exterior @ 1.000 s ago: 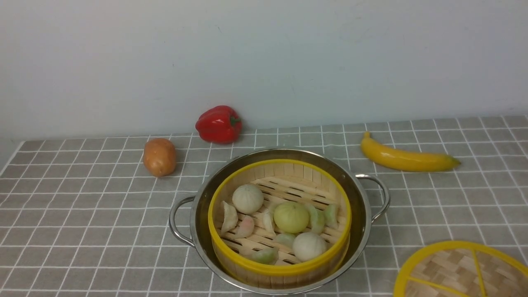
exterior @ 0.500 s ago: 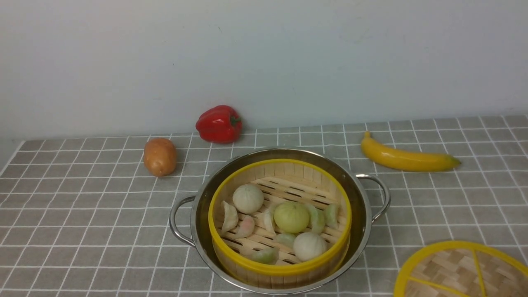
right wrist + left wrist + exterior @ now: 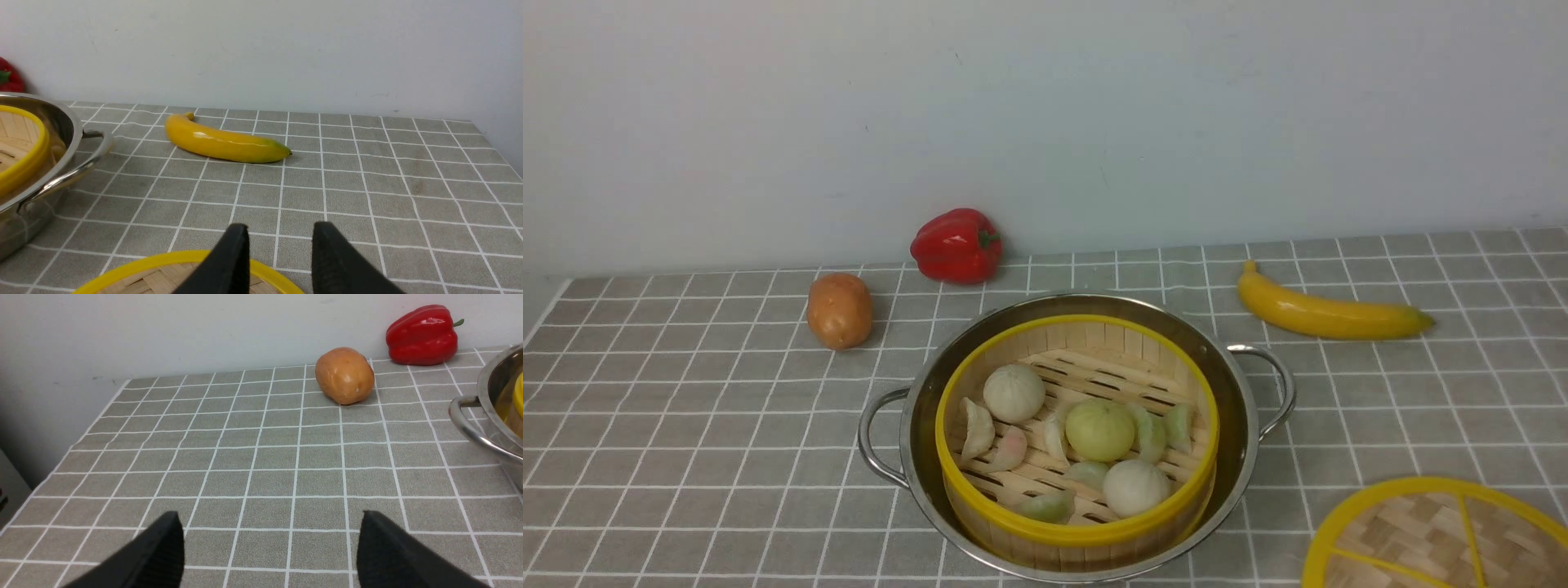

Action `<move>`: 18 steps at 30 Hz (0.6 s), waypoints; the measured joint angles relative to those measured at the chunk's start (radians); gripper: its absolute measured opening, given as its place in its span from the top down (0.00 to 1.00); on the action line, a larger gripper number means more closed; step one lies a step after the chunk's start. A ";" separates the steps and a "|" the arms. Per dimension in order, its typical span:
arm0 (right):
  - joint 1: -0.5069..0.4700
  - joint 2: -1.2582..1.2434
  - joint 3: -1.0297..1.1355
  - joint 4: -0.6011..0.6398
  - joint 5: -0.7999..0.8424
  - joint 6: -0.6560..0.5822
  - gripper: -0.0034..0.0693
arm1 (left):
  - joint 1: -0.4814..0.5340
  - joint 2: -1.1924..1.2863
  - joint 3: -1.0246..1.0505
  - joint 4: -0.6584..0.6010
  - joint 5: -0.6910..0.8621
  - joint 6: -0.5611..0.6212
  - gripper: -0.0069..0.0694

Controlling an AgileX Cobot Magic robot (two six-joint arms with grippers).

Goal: Place the steamer in the pot on the grey tablecloth, and put the lid on the steamer.
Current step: 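Move the gripper down to the bamboo steamer lid and grasp its center knob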

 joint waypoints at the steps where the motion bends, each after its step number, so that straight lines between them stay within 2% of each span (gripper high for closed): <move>1: 0.000 0.000 0.000 -0.001 0.000 0.000 0.62 | 0.000 0.000 0.000 0.000 0.000 0.000 0.22; 10: 0.000 -0.001 -0.026 0.043 -0.047 0.033 0.62 | 0.000 0.000 0.000 0.000 0.000 0.000 0.22; 15: 0.000 0.005 -0.235 0.090 -0.035 0.049 0.62 | 0.000 0.000 0.000 0.000 0.000 0.000 0.22; 18: 0.000 0.058 -0.392 0.134 0.108 0.048 0.62 | 0.000 0.000 0.000 0.000 0.000 0.000 0.22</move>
